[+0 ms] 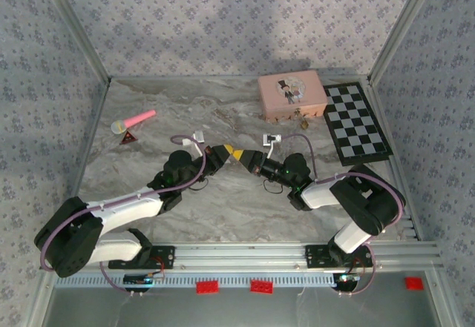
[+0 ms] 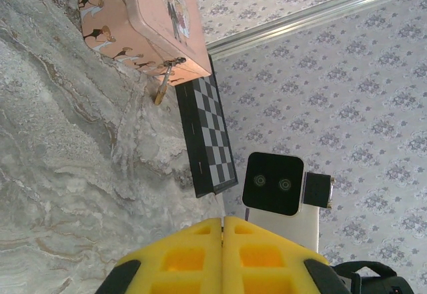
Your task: Unlock the padlock with the key
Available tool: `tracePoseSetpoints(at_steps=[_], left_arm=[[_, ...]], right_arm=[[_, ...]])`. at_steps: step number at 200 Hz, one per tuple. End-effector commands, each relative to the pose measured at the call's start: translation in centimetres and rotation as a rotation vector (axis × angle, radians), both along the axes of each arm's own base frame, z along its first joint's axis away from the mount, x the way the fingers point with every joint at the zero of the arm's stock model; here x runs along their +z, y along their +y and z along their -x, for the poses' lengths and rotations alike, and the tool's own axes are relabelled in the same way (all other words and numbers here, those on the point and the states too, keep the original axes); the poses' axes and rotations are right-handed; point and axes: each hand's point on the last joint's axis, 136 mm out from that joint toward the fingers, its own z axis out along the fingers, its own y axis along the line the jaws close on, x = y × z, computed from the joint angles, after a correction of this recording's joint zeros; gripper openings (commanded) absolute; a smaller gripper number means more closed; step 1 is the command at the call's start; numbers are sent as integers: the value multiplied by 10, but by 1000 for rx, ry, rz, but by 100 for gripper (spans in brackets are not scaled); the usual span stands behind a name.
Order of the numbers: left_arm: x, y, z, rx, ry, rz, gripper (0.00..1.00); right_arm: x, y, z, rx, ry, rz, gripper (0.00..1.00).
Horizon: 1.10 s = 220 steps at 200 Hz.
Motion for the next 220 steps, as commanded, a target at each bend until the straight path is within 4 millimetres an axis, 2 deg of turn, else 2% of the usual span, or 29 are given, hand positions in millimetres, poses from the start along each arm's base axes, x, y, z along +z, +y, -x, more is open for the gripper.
tracePoseSetpoints(at_steps=[1, 17, 44, 56, 71, 86, 91, 105, 126, 144, 174, 198, 220], left_arm=[[15, 5, 0, 4, -62, 21, 0], [20, 5, 1, -14, -87, 18, 3], [22, 16, -3, 8, -98, -27, 18], [24, 24, -5, 19, -108, -33, 31], [29, 35, -7, 34, -128, -47, 52], [29, 46, -9, 48, -132, -119, 66], [28, 50, -10, 53, -125, -156, 67], [24, 57, -11, 52, -113, -240, 70], [16, 59, -12, 10, -90, -344, 74], [15, 49, -9, -102, -76, -469, 73], [-3, 47, -12, -173, -8, -630, 72], [-8, 29, -20, -213, 1, -587, 71], [-15, 9, -29, -217, 16, -586, 73]], right_arm=[[0, -5, -2, -23, 3, -9, 0], [-3, -6, -3, -21, 18, -2, 0], [-17, -13, -8, -22, 68, 35, 0], [-23, -19, -11, -30, 90, 63, 0], [-31, -30, -13, -68, 120, 119, 0], [-36, -37, -11, -96, 118, 213, 0], [-40, -39, -10, -96, 128, 256, 0], [-37, -45, -7, -113, 93, 373, 0], [-30, -69, -2, -170, 33, 570, 0], [-13, -92, 2, -230, -21, 689, 0], [11, -126, 11, -314, -126, 840, 0], [17, -153, 17, -382, -142, 933, 0], [29, -170, 25, -437, -146, 936, 0]])
